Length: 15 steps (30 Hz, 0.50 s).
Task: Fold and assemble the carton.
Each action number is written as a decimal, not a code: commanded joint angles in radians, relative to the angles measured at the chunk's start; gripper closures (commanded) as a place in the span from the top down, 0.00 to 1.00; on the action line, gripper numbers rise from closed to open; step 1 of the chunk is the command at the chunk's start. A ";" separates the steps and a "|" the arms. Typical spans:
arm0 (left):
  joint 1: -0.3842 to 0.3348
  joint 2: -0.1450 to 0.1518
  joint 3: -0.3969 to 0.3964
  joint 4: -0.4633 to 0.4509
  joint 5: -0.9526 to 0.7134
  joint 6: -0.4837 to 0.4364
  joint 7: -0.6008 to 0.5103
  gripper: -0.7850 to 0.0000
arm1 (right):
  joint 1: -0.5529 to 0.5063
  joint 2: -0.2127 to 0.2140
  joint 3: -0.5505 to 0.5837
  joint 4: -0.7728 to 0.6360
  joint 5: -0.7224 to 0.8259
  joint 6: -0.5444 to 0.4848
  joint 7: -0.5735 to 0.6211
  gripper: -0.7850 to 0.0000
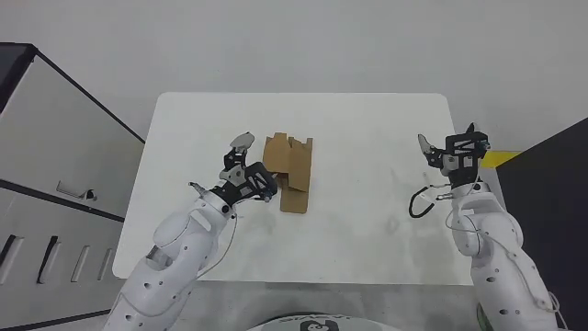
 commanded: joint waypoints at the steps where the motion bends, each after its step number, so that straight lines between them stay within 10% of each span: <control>1: 0.000 0.000 0.002 0.001 0.001 0.000 0.001 1.00 | 0.000 0.000 0.000 0.000 0.000 0.000 0.000 1.00; 15: -0.103 -0.036 0.215 0.096 0.223 0.028 -0.242 1.00 | 0.000 0.000 0.000 0.000 0.000 0.000 0.000 1.00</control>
